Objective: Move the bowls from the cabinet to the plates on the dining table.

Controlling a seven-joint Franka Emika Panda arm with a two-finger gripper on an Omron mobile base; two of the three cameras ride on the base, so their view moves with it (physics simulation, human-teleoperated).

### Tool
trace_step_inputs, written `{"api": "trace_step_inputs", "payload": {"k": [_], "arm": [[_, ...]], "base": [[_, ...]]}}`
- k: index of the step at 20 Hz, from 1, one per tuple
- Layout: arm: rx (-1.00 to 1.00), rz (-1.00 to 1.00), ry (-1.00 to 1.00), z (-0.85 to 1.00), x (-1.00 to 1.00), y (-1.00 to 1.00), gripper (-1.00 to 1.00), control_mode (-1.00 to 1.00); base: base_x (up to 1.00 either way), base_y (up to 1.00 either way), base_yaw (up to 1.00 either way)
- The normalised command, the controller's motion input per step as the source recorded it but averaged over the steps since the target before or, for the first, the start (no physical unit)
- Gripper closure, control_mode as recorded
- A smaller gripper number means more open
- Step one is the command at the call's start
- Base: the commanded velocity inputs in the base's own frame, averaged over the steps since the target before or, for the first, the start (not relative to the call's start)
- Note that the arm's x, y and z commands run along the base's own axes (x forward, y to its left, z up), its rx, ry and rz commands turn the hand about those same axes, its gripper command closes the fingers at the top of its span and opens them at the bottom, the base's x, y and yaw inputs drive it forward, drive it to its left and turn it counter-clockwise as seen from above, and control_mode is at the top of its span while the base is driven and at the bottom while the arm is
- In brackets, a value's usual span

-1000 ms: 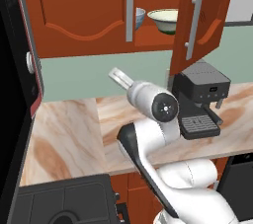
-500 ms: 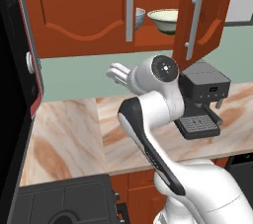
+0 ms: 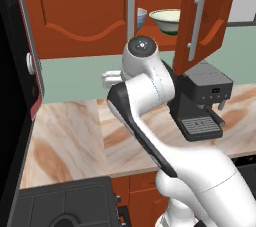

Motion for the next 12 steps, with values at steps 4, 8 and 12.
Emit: {"api": "trace_step_inputs", "payload": {"k": [4,8,12], "arm": [[-0.31,0.21,0.05,0.0,0.04,-0.26,-1.0,-1.0],[-0.26,0.19,0.04,0.0,0.28,-0.41,-1.0,-1.0],[-0.29,0.14,0.04,0.0,0.32,-0.47,-1.0,-1.0]], "base": [[0.0,0.0,0.0],[0.0,0.0,0.0],[0.0,0.0,0.0]]}}
